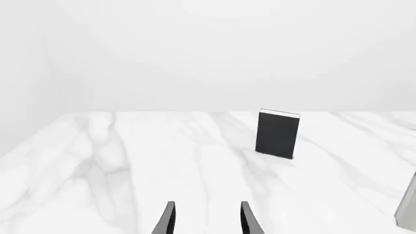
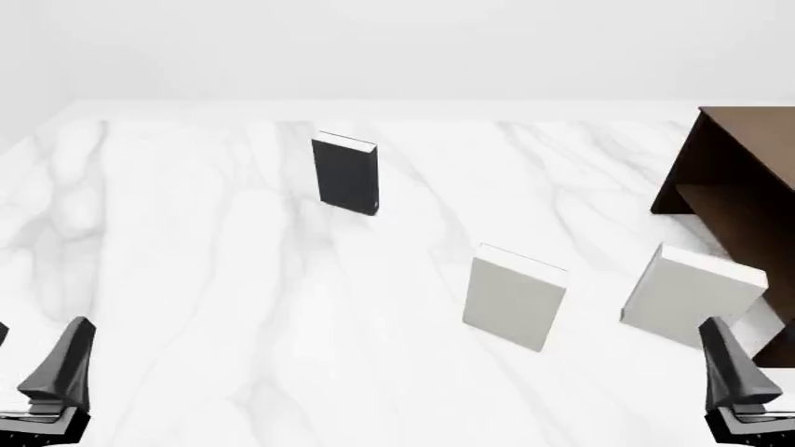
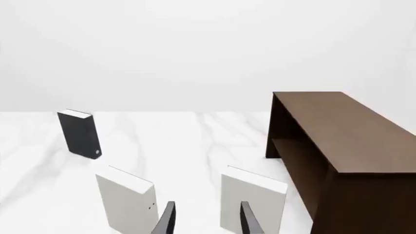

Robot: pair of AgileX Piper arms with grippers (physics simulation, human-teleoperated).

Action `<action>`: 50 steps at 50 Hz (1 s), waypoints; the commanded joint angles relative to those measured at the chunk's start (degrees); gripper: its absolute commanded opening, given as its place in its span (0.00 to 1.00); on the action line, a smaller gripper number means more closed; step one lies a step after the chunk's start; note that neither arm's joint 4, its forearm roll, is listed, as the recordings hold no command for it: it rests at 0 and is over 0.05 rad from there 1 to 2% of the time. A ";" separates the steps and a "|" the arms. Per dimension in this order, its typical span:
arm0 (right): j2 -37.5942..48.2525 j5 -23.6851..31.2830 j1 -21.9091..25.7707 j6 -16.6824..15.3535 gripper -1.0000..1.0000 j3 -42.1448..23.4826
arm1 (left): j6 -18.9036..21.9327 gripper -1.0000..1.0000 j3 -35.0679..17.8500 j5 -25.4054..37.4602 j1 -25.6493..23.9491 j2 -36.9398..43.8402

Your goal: Pick up the book on the left and place it on top of the shelf.

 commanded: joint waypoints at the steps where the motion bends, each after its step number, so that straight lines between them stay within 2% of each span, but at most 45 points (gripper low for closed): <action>1: 0.25 0.83 0.44 1.55 1.00 -1.26 | 0.00 1.00 0.00 0.00 0.00 0.00; 8: 0.15 2.61 1.51 1.16 1.00 -3.07 | 0.00 1.00 0.00 0.00 0.00 0.00; 16: 1.20 6.83 5.03 1.51 1.00 -11.02 | 0.00 1.00 0.00 0.00 0.00 0.00; 25: 12.40 3.63 10.03 -0.67 1.00 -19.62 | 0.00 1.00 0.00 0.00 0.00 0.00; 30: 17.77 3.15 12.68 -3.68 1.00 -23.88 | 0.00 1.00 0.00 0.00 0.00 0.00; 50: 33.69 -0.28 17.29 -7.15 1.00 -33.36 | 0.00 1.00 0.00 0.00 0.00 0.00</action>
